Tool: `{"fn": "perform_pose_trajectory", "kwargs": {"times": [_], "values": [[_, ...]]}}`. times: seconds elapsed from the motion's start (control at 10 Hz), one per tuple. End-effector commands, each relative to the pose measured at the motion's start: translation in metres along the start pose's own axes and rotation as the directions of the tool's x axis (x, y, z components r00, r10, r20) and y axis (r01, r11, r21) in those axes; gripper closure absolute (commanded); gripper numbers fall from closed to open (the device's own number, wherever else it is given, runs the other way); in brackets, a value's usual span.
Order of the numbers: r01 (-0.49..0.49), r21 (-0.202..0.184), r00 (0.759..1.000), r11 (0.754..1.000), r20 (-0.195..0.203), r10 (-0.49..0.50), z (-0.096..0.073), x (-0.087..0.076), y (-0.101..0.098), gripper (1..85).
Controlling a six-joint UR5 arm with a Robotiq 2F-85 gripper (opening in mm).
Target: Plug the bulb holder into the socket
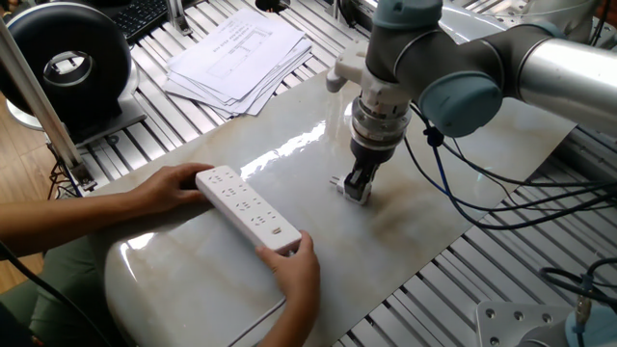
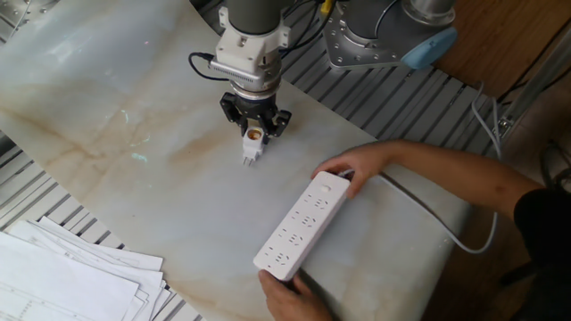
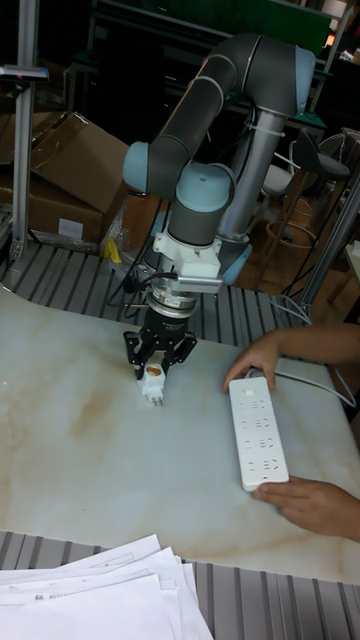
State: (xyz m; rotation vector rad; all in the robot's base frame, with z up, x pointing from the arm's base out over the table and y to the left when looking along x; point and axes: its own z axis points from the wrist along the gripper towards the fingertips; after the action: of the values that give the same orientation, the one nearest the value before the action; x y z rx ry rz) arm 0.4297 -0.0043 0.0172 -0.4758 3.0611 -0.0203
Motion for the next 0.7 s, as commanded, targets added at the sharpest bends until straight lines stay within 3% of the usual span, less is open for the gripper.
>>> {"fn": "perform_pose_trajectory", "kwargs": {"times": [0.0, 0.1, 0.2, 0.3, 0.5, 0.6], "values": [[-0.01, -0.004, 1.0, 1.0, 0.01, 0.01, -0.0008, -0.0033, 0.0007, 42.7], [-0.03, 0.001, 0.999, 1.0, 0.015, 0.03, -0.0004, -0.0048, -0.0006, 53.3], [-0.059, 0.017, 0.998, 0.998, 0.013, 0.059, -0.0002, -0.0036, -0.0041, 80.0], [-0.058, 0.02, 0.998, 0.998, 0.012, 0.057, 0.0002, -0.0023, -0.0051, 84.3], [-0.029, 0.019, 1.0, 0.999, -0.003, 0.029, -0.0039, 0.0021, -0.0054, 84.3], [0.007, -0.005, 1.0, 1.0, 0.012, -0.007, -0.0094, -0.0039, 0.0007, 84.3]]}}
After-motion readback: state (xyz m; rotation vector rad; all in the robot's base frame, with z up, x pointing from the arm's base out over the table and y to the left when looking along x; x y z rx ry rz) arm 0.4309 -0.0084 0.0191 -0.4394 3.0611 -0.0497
